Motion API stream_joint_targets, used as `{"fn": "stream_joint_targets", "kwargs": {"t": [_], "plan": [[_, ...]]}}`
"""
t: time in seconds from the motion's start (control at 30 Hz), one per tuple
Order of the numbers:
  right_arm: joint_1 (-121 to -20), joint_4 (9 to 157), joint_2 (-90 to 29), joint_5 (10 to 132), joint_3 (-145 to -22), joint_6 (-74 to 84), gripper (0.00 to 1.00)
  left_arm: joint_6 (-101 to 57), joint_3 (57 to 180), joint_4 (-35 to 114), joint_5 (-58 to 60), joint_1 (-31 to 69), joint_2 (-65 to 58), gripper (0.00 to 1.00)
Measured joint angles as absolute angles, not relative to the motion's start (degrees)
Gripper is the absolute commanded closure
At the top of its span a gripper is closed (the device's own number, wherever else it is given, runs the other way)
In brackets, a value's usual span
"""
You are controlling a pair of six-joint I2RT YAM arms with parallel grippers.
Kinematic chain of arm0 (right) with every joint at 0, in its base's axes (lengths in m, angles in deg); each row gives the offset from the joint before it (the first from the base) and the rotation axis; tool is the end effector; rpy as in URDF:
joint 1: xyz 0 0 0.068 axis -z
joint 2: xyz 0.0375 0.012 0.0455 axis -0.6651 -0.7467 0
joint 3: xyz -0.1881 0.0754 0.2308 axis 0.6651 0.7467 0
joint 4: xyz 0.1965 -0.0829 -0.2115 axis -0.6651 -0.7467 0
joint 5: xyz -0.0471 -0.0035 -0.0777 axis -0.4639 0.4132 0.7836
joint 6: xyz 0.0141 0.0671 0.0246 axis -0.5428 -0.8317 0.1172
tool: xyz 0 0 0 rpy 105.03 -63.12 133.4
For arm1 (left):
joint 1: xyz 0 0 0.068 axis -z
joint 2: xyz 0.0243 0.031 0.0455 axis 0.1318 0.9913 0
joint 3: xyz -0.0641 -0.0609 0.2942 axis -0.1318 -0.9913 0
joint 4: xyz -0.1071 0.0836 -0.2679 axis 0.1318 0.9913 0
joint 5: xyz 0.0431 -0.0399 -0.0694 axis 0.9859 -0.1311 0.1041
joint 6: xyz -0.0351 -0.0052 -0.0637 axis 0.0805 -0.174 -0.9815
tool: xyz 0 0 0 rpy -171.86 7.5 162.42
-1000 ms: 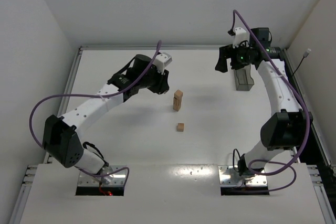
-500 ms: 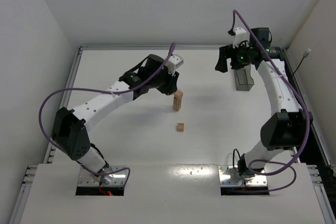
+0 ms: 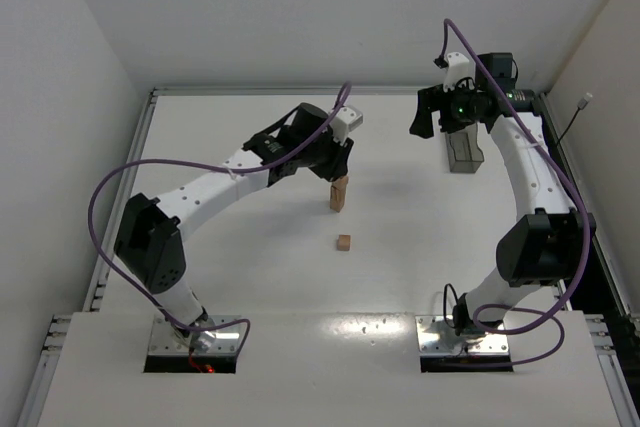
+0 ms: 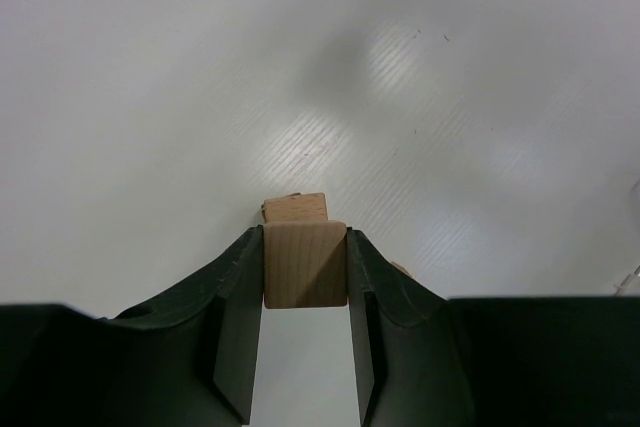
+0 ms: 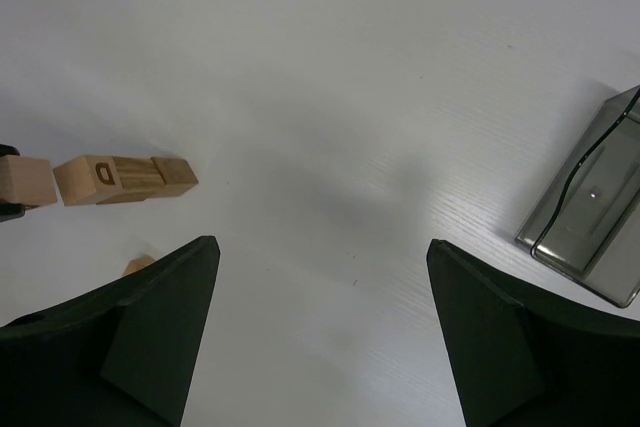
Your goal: Build the wood block tower
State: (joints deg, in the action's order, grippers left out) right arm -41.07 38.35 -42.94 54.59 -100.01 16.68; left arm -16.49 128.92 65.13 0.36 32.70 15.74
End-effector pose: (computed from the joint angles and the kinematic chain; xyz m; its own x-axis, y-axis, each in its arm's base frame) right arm 0.4146 0.0206 0.3736 -0.6952 -0.0695 -0.7154 -0.3378 0.9102 0.2398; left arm 0.3350 -0.2962 0.3308 -0.5278 0.3020 -0.7939 0.6798 0.7105 -0.1816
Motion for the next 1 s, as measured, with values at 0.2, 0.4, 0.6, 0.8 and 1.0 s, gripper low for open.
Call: {"fn": "stream_joint_targets", "kwargs": {"t": [0.2, 0.4, 0.6, 0.8, 1.0], "plan": [[-41.07, 38.33, -42.94, 54.59, -100.03, 16.68, 0.18, -16.51, 128.95, 65.28, 0.34, 32.74, 16.61, 1.0], [-41.07, 38.28, -43.13, 54.55, -100.23, 16.68, 0.18, -16.51, 128.95, 65.37, 0.32, 32.76, 17.71, 1.0], [-41.07, 38.3, -43.42, 54.48, -100.89, 16.68, 0.18, -16.58, 129.32, 65.19, 0.32, 32.83, 18.47, 1.0], [-41.07, 38.33, -44.03, 54.07, -101.52, 16.66, 0.18, -16.6, 130.02, 65.11, 0.32, 32.87, 18.86, 1.0], [-41.07, 38.3, -44.29, 53.8, -101.52, 16.66, 0.18, -16.6, 130.02, 65.11, 0.32, 32.87, 18.86, 1.0]]}}
